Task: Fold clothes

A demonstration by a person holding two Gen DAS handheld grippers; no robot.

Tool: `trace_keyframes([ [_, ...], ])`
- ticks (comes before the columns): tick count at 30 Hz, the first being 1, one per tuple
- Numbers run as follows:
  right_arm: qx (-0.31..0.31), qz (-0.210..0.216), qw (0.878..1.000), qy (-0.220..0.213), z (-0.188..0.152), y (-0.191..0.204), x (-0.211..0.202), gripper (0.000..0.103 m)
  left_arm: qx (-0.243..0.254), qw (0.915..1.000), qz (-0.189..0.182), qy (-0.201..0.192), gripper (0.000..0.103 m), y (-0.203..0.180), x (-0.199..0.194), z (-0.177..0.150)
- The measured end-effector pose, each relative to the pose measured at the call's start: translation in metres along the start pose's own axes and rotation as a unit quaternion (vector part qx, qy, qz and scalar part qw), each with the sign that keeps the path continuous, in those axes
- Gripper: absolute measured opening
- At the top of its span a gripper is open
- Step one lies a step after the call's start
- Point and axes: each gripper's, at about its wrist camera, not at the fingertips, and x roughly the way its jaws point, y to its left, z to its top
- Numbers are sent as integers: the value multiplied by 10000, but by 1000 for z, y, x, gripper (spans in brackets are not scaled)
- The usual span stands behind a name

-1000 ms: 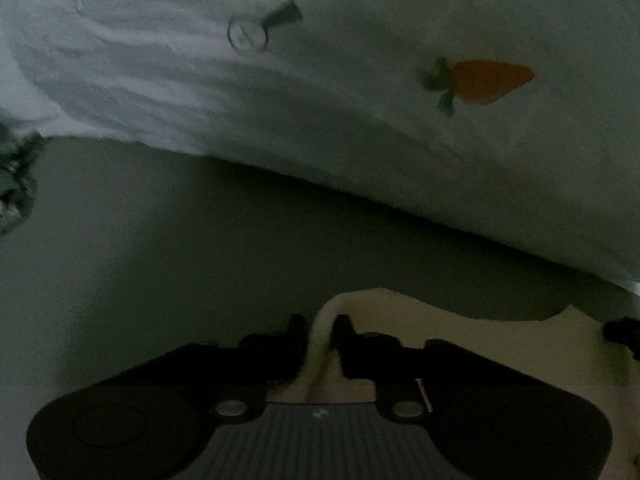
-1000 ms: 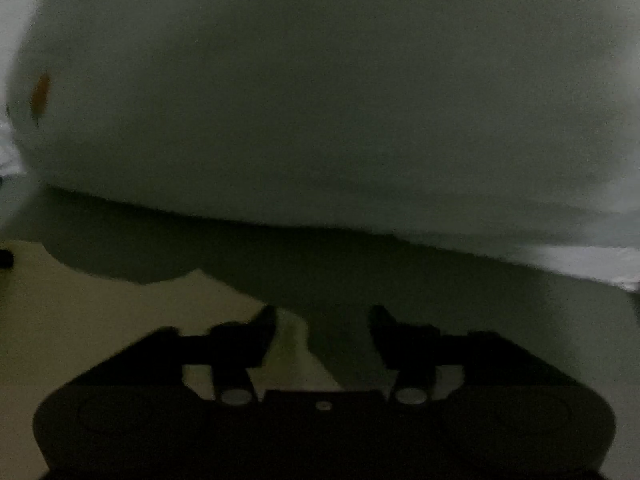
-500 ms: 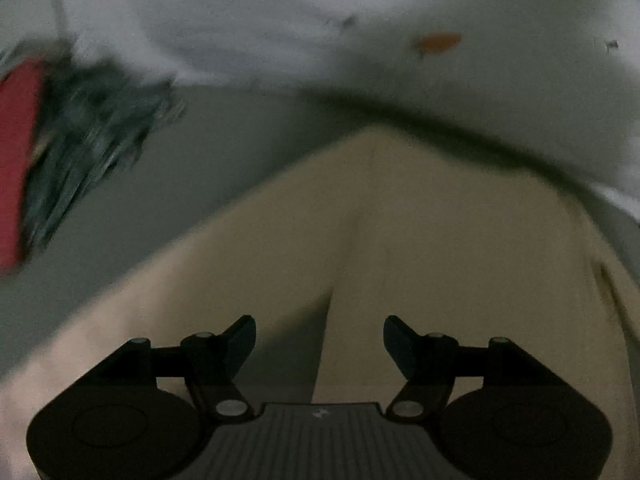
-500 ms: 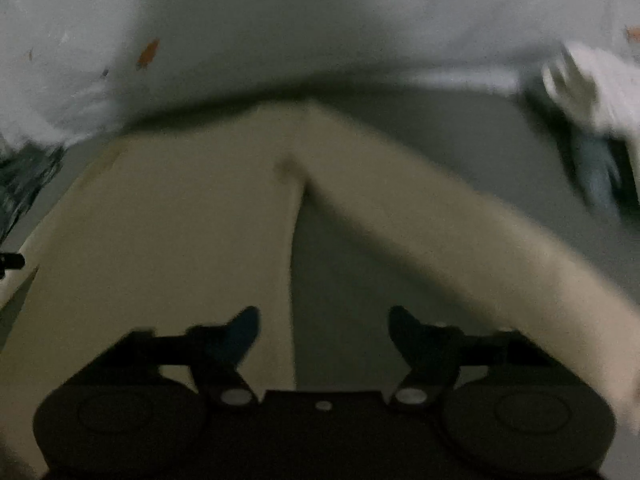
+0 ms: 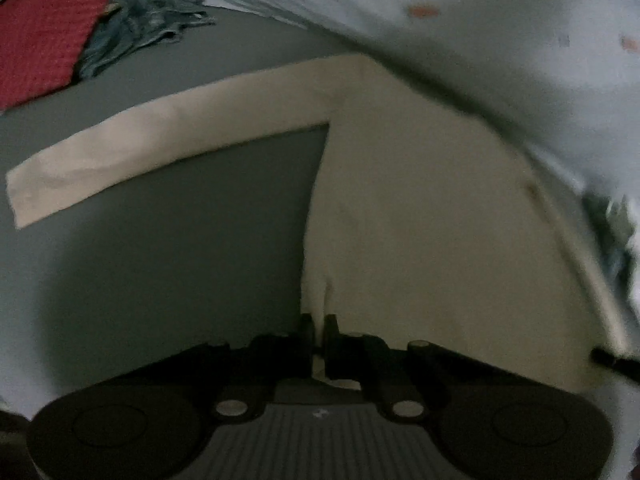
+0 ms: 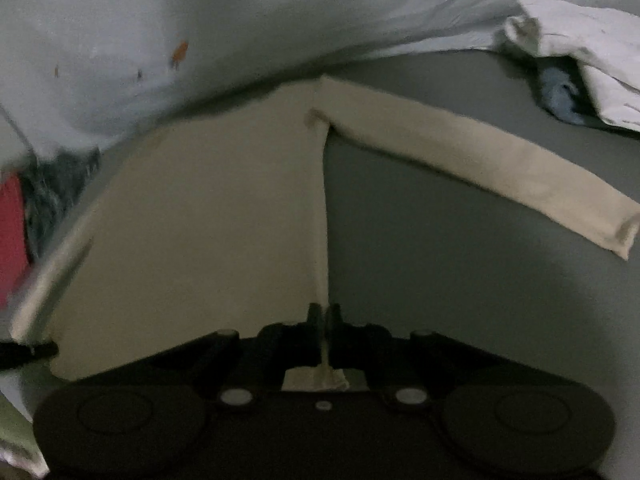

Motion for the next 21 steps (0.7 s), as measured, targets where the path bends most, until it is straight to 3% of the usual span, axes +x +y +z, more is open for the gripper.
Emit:
trace_keyframes([
  [2,74,-228,9997,76,-2,-2,-2,3,-10,10000,-8,48,5,2,-4,-3],
  [4,-334,-707,9952,595,-8,1,14,6,88,9996,148,224,9,3,-2,-11],
  [5,-583,-875,9925,620,-13,4,18,9,164,9991,231,301,8,3,-3,-14],
  [6,-634,-931,9923,508,-16,7,15,15,199,9991,241,293,13,5,-7,-17],
  [8,-569,-1098,9911,490,-17,12,12,52,180,9994,209,206,30,13,-19,-20],
  [12,-663,-1192,9906,99,-25,36,-3,57,-283,9993,241,-35,53,45,-44,-22],
  [14,-797,-1218,9892,-153,-25,50,-3,82,-498,9977,428,-165,66,60,-53,-22],
  [17,-920,-1288,9862,-484,-22,71,3,89,-808,9939,685,-321,71,88,-59,-7],
  [21,-574,-1214,9903,-365,-20,90,21,103,-1138,9886,881,-442,79,127,-58,16],
])
